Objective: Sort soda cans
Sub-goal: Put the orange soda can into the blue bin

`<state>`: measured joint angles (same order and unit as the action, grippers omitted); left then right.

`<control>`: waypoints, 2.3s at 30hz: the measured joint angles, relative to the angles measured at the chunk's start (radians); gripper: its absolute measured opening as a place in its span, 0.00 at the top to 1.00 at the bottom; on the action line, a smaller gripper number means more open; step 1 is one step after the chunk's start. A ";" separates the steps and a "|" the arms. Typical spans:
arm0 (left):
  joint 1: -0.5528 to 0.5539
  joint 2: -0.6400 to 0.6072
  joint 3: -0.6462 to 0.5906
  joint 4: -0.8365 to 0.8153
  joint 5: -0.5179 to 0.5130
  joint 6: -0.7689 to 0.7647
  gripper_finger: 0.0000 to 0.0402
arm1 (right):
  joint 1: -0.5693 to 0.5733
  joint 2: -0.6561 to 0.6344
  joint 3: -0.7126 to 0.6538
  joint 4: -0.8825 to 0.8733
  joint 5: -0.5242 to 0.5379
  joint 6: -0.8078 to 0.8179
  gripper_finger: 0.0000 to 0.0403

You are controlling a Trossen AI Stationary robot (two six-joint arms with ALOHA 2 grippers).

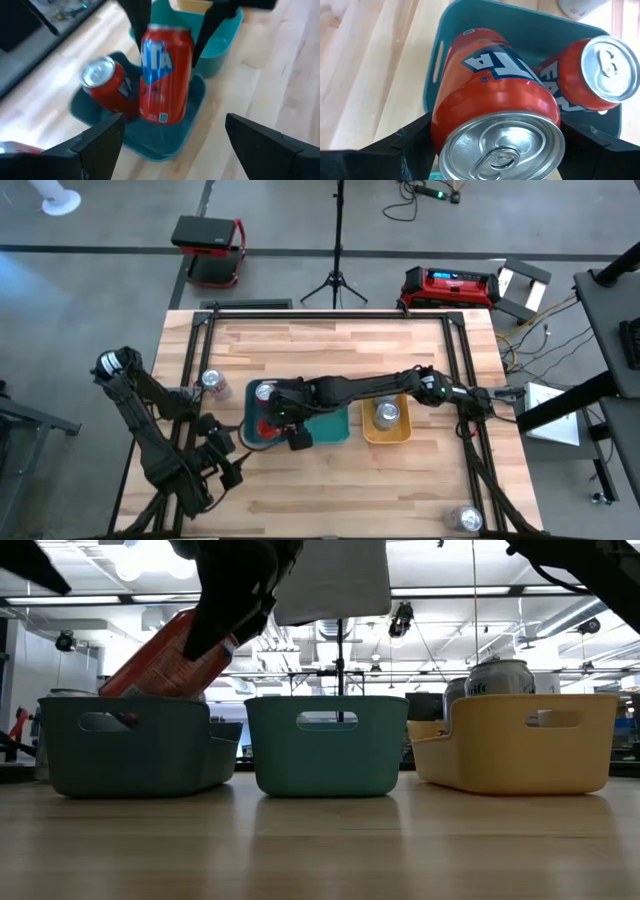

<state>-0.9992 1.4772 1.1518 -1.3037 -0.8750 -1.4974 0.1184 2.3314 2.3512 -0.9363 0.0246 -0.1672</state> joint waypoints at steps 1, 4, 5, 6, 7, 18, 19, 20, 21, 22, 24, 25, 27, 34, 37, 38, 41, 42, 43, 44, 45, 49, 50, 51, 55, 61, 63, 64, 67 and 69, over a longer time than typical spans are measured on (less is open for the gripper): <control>0.001 -0.020 -0.037 0.052 -0.001 0.023 0.18 | 0.002 0.000 0.000 0.000 0.000 -0.005 0.23; 0.016 -0.059 -0.129 0.145 -0.016 0.107 0.18 | 0.006 -0.001 0.000 0.000 0.000 -0.029 0.23; 0.022 -0.069 -0.152 0.163 -0.029 0.137 0.18 | 0.007 -0.001 0.000 0.000 0.001 -0.034 0.24; 0.030 -0.079 -0.171 0.174 -0.038 0.161 0.18 | 0.008 -0.001 0.000 0.000 0.001 -0.039 0.24; 0.039 -0.088 -0.186 0.176 -0.046 0.182 0.18 | 0.010 -0.001 0.000 0.000 0.001 -0.041 0.24; 0.129 -0.114 -0.229 0.420 -0.107 0.564 0.18 | 0.012 -0.001 0.004 0.006 0.001 -0.036 0.23; 0.138 -0.119 -0.228 0.420 -0.111 0.572 0.18 | 0.012 -0.001 0.004 0.005 0.001 -0.037 0.23; 0.147 -0.122 -0.229 0.427 -0.112 0.582 0.18 | 0.012 -0.001 0.004 0.004 0.002 -0.038 0.23; 0.154 -0.123 -0.231 0.446 -0.112 0.598 0.18 | 0.012 -0.001 0.004 0.004 0.002 -0.040 0.23; 0.160 -0.123 -0.235 0.466 -0.112 0.621 0.18 | 0.012 -0.001 0.004 0.005 0.002 -0.041 0.23; 0.170 -0.116 -0.241 0.517 -0.111 0.682 0.18 | 0.012 -0.001 0.004 0.007 0.002 -0.041 0.23; 0.174 -0.113 -0.241 0.548 -0.110 0.711 0.18 | 0.012 -0.001 0.004 0.008 0.002 -0.039 0.24; 0.189 -0.111 -0.241 0.579 -0.102 0.753 0.18 | 0.012 -0.001 0.004 0.007 0.002 -0.039 0.24; 0.300 -0.109 -0.245 0.615 0.052 0.801 0.18 | 0.017 -0.001 0.004 0.007 0.001 -0.078 0.23; 0.336 -0.107 -0.249 0.642 0.079 0.856 0.18 | 0.021 -0.001 0.004 0.007 0.002 -0.101 0.24; 0.345 -0.109 -0.249 0.654 0.080 0.871 0.18 | 0.023 -0.001 0.004 0.007 0.001 -0.110 0.24; 0.374 -0.115 -0.249 0.680 0.102 0.895 0.18 | 0.029 -0.001 0.004 0.007 0.001 -0.129 0.23; 0.383 -0.115 -0.249 0.684 0.118 0.896 0.18 | 0.030 -0.001 0.004 0.006 0.002 -0.134 0.22; 0.391 -0.115 -0.249 0.685 0.128 0.900 0.18 | 0.031 -0.002 0.004 0.002 0.002 -0.140 0.23; 0.397 -0.116 -0.250 0.685 0.138 0.902 0.18 | 0.032 -0.003 0.004 -0.002 0.002 -0.143 0.23; 0.403 -0.116 -0.252 0.685 0.145 0.903 0.18 | 0.033 -0.004 0.004 -0.005 0.003 -0.147 0.23; 0.407 -0.117 -0.258 0.694 0.152 0.913 0.18 | 0.035 -0.012 0.004 -0.008 0.005 -0.158 0.24; 0.407 -0.117 -0.260 0.701 0.152 0.914 0.18 | 0.036 -0.015 0.004 -0.008 0.006 -0.158 0.24; 0.407 -0.117 -0.265 0.713 0.151 0.914 0.18 | 0.037 -0.019 0.004 -0.009 0.006 -0.159 0.23; 0.409 -0.117 -0.307 0.793 0.124 0.942 0.18 | 0.038 -0.038 0.004 -0.001 0.010 -0.163 0.23; 0.409 -0.117 -0.328 0.862 0.045 0.995 0.18 | 0.038 -0.052 0.004 -0.009 0.013 -0.163 0.24; 0.412 -0.116 -0.328 0.863 0.044 0.999 0.18 | 0.038 -0.052 0.004 -0.008 0.015 -0.161 0.23; 0.413 -0.116 -0.329 0.864 0.044 0.998 0.18 | 0.038 -0.052 0.004 -0.008 0.015 -0.161 0.23; 0.421 -0.114 -0.330 0.871 0.043 0.997 0.18 | 0.038 -0.052 0.004 -0.005 0.013 -0.161 0.24; 0.430 -0.113 -0.330 0.875 0.043 1.000 0.18 | 0.038 -0.053 0.004 -0.001 0.014 -0.160 0.24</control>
<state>-0.5695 1.3640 0.8215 -0.4287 -0.8321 -0.4978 0.1566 2.2787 2.3554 -0.9376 0.0388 -0.3276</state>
